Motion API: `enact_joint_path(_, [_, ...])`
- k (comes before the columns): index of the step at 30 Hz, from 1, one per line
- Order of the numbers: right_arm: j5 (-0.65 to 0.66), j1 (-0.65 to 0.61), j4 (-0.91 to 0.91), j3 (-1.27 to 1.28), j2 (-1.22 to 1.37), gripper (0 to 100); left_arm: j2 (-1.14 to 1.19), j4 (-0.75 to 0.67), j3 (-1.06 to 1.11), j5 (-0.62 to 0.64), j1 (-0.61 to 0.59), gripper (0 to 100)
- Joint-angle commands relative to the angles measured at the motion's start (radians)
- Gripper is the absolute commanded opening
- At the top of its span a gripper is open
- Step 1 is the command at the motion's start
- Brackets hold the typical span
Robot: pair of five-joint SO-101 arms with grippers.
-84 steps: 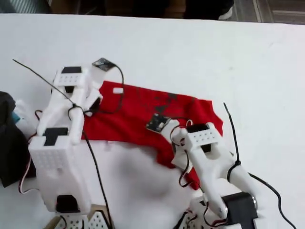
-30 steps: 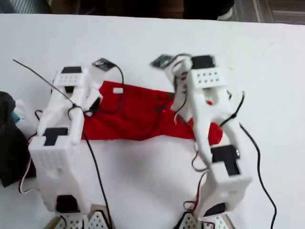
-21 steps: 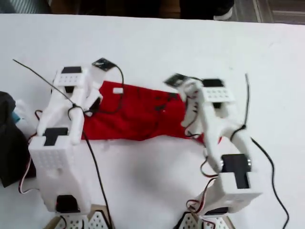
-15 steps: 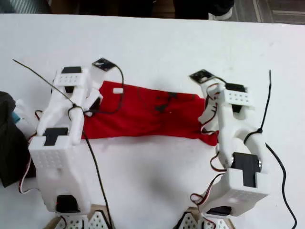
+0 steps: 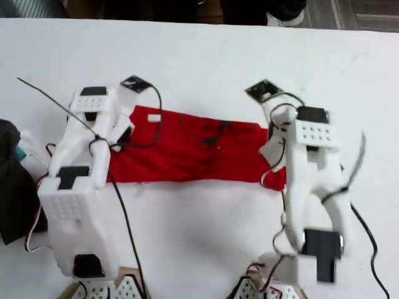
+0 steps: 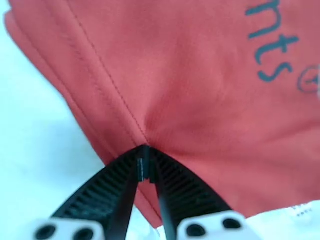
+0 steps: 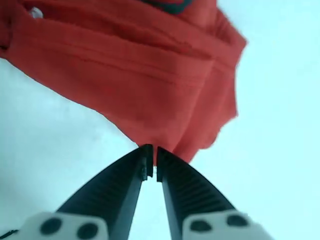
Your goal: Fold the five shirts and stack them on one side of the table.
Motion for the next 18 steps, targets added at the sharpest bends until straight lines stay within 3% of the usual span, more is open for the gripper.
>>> enact_joint_path(1, [-0.009, 0.022, 0.027, 0.008, -0.116, 2.0, -0.095, 0.103, -0.074, 0.114, -0.011, 2])
enact_joint_path(6, [-0.009, 0.028, 0.079, 0.037, -0.130, 2.0, -0.137, 0.123, -0.064, 0.224, -0.020, 4])
enact_joint_path(12, [-0.002, 0.025, 0.101, 0.041, -0.130, 2.0, -0.084, 0.014, -0.044, 0.370, -0.104, 23])
enact_joint_path(18, [-0.005, 0.019, 0.101, 0.040, -0.130, 2.0, -0.041, -0.061, -0.044, 0.393, -0.118, 23])
